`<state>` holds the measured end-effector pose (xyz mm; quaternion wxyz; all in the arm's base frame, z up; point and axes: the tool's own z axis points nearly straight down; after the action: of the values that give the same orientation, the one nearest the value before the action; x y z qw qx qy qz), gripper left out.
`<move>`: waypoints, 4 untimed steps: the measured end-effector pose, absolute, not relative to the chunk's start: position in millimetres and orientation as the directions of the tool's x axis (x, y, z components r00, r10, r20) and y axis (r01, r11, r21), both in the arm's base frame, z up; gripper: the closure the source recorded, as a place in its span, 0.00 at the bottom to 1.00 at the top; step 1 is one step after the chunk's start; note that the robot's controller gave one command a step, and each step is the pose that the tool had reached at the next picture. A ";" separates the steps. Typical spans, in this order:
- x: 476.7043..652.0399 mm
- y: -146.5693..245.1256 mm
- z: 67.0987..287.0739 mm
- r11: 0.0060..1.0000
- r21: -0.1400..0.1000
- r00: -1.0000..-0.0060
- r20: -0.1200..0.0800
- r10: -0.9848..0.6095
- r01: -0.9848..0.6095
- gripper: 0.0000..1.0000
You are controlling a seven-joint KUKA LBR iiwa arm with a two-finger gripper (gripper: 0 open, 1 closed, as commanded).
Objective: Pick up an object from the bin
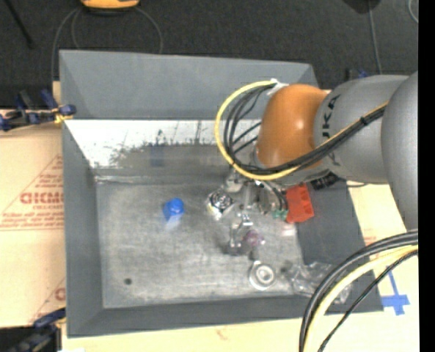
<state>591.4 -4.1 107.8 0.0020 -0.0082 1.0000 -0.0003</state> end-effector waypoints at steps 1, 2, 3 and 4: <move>591.6 -6.2 106.2 1.000 -0.003 -1.000 -0.003 -0.016 -0.016 1.00; 591.6 -6.3 106.2 1.000 -0.003 -1.000 -0.003 -0.018 -0.018 0.00; 541.0 -13.7 79.3 0.963 0.002 -0.963 -0.001 0.268 0.268 0.00; 480.6 -22.4 81.8 1.000 -0.001 -1.000 -0.009 0.022 0.022 0.00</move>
Offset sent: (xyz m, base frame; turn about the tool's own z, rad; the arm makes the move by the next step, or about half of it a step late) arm 0.0000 0.0000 0.0000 0.0000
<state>480.6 -22.4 81.8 0.0043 0.0111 0.9999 -0.0008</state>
